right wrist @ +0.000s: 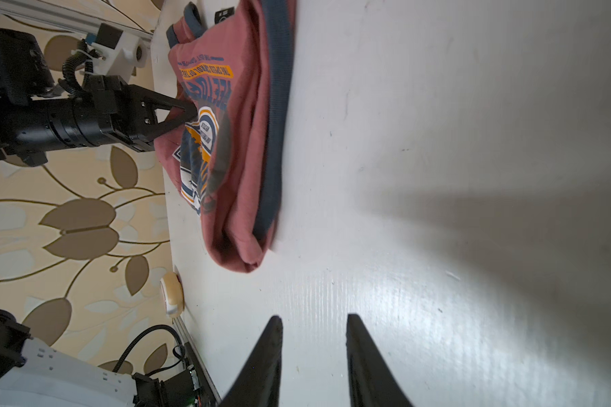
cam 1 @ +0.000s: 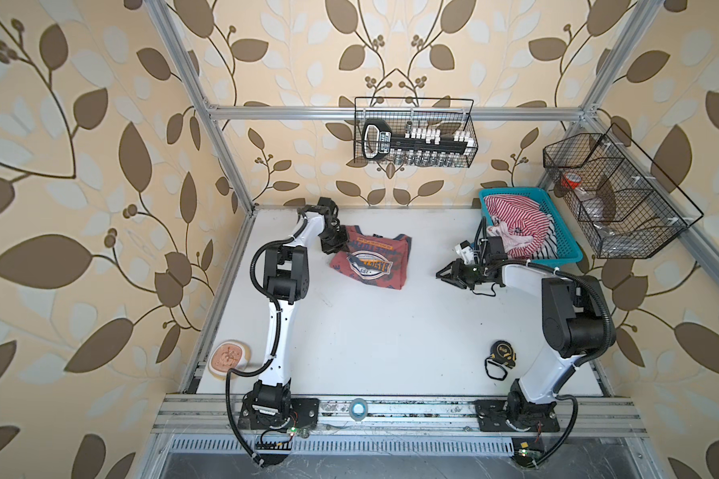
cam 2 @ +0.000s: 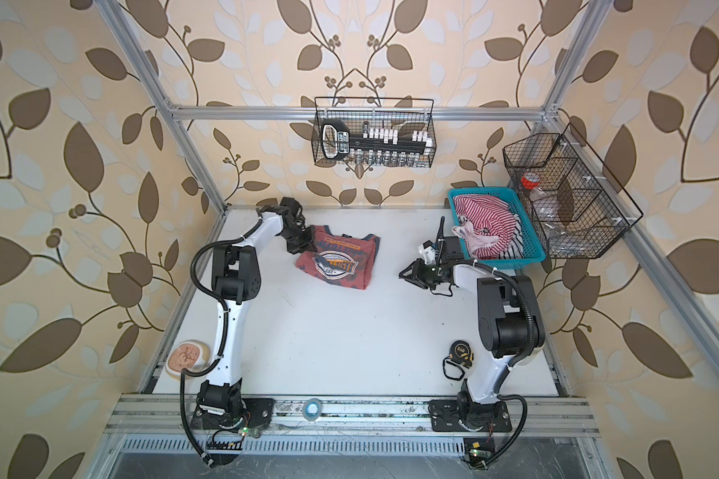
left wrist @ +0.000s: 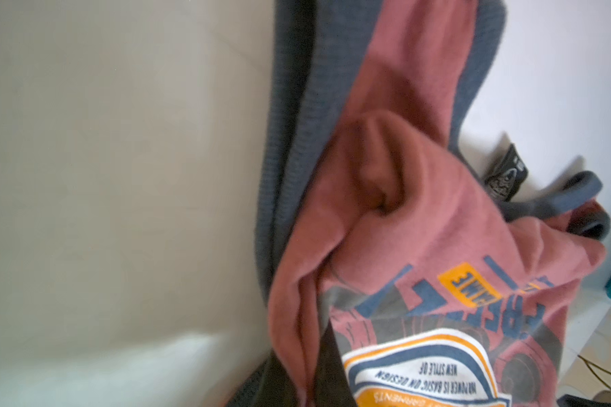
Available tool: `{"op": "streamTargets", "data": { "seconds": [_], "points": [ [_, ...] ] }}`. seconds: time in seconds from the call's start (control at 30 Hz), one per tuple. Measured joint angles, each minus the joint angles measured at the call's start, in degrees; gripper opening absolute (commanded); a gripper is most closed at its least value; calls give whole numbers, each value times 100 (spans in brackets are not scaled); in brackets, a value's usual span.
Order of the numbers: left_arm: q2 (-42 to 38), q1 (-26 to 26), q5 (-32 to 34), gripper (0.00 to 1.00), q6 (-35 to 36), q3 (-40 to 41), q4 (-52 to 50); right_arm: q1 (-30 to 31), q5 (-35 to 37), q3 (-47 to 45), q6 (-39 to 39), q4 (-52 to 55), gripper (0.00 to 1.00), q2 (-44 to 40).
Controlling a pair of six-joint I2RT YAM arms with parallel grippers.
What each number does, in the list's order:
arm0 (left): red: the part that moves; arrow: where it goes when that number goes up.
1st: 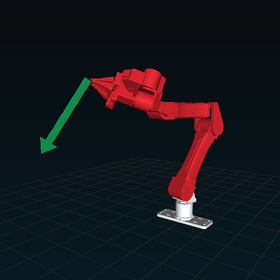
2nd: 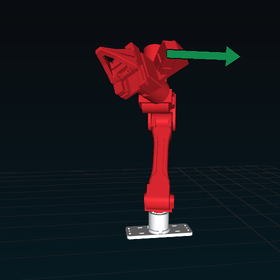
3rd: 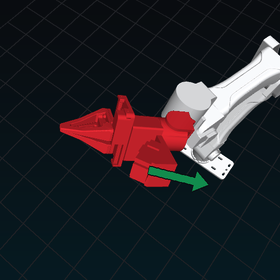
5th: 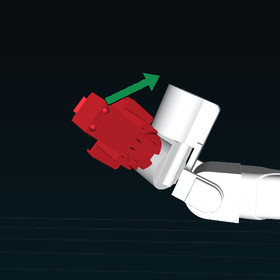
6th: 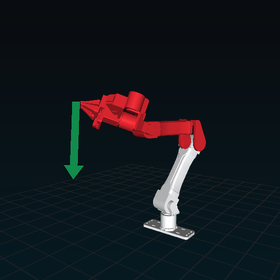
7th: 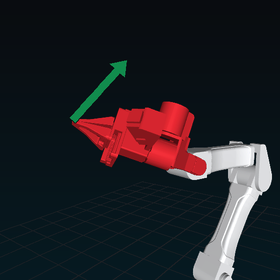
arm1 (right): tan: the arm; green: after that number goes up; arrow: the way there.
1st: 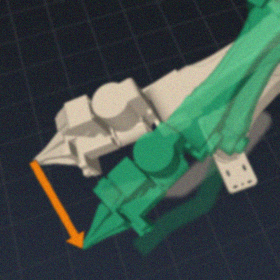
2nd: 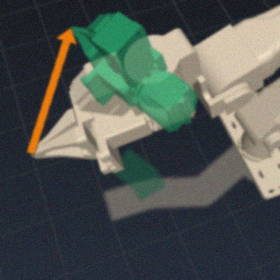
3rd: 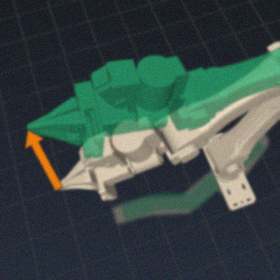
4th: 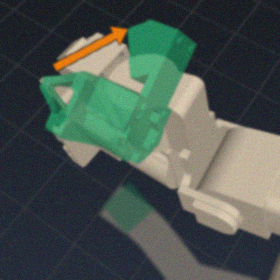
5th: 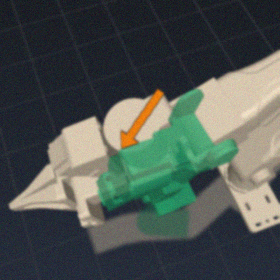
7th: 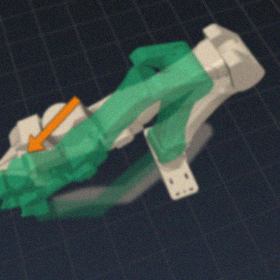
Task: Fold and stack tank tops
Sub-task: Move the tank top to the top-left of the table.
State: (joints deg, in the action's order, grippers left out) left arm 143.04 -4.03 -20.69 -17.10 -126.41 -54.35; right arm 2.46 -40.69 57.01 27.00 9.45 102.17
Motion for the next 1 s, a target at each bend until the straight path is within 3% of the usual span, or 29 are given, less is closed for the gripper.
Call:
{"op": "streamTargets", "data": {
  "seconds": [0.37, 0.57, 1.0],
  "points": [
    [7, 1115, 938, 0, 557, -243, -560, 0, -122, -39, -4, -149, 31, 0],
    [361, 1488, 1392, 0, 881, -918, -629, -39, -162, -39, -31, -151, 31, 0],
    [809, 2267, 1521, 0, 970, -1657, -293, -164, -81, -39, -118, 142, 31, -52]
  ]
}}
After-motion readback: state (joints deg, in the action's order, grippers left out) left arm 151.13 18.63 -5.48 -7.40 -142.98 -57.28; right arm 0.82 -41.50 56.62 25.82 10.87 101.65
